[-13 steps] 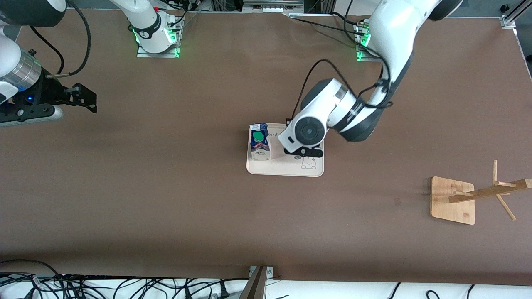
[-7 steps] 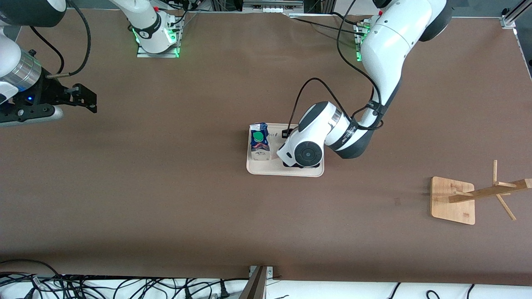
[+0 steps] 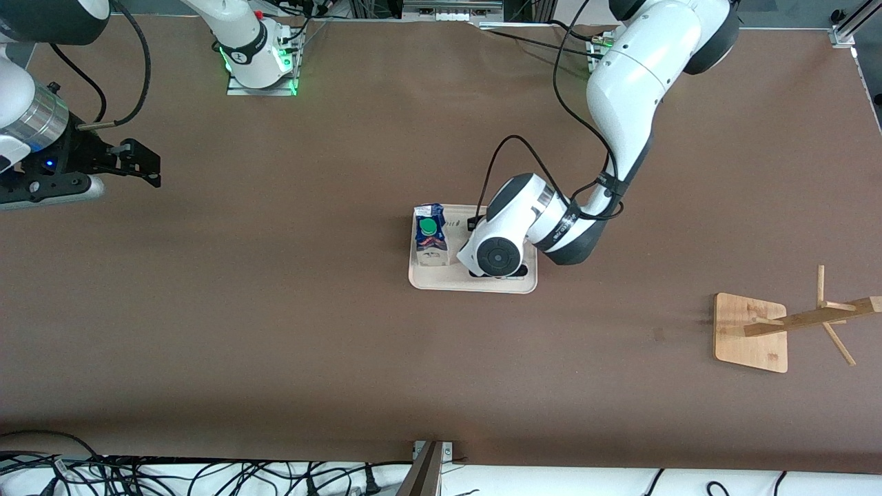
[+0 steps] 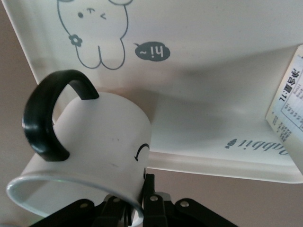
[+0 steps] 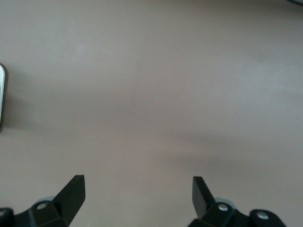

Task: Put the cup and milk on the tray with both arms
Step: 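Lower the mug onto the tray and open the left gripper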

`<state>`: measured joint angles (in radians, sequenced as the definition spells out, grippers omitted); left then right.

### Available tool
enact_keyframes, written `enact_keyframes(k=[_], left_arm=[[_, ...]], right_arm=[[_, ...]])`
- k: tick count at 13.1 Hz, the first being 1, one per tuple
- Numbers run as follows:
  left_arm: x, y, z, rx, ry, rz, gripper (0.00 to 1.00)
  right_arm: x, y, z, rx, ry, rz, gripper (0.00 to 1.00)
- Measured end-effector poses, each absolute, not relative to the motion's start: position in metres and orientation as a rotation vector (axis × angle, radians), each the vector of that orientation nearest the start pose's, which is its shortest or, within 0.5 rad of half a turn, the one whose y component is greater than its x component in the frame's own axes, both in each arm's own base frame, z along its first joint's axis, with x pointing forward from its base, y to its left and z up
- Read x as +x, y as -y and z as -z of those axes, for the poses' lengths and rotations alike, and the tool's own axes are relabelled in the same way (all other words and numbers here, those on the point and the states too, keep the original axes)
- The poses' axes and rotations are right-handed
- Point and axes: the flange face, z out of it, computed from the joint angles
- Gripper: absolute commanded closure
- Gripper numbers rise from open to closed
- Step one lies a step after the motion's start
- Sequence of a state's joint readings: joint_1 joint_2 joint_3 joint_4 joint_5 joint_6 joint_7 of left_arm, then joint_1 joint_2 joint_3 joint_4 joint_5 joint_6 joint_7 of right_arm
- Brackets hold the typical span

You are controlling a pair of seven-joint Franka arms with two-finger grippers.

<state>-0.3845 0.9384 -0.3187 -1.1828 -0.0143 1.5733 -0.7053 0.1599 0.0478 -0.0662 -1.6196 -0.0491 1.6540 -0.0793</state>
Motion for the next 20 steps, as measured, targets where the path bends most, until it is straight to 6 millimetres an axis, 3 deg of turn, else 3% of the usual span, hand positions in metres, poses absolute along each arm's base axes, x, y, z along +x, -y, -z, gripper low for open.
enact_keyframes(k=[1,2,3,4,11,13,16,20], left_arm=[[0.564,0.410,-0.206,-2.910,0.105,-0.863,1.00],[0.565,0.409,-0.206,-2.908,0.114,-0.861,0.93],[0.566,0.408,-0.206,-2.906,0.118,-0.860,0.53],[0.566,0.407,-0.206,-2.905,0.121,-0.859,0.01],[0.571,0.399,-0.203,-2.887,0.121,-0.817,0.00],[0.575,0.400,-0.210,-2.898,0.123,-0.799,0.00],[0.581,0.398,-0.242,-2.902,0.119,-0.778,0.00],[0.594,0.387,-0.314,-2.948,0.129,-0.648,0.00]], right_arm=[[0.572,-0.049,-0.582,-3.181,0.282,-0.021,0.00],[0.572,-0.049,-0.582,-3.181,0.282,-0.021,0.00],[0.572,-0.049,-0.582,-3.181,0.281,-0.021,0.00],[0.572,-0.049,-0.582,-3.181,0.281,-0.021,0.00],[0.572,-0.049,-0.582,-3.181,0.281,-0.021,0.00],[0.572,-0.049,-0.582,-3.181,0.281,-0.021,0.00],[0.572,-0.049,-0.582,-3.181,0.281,-0.021,0.00],[0.572,-0.049,-0.582,-3.181,0.281,-0.022,0.00]])
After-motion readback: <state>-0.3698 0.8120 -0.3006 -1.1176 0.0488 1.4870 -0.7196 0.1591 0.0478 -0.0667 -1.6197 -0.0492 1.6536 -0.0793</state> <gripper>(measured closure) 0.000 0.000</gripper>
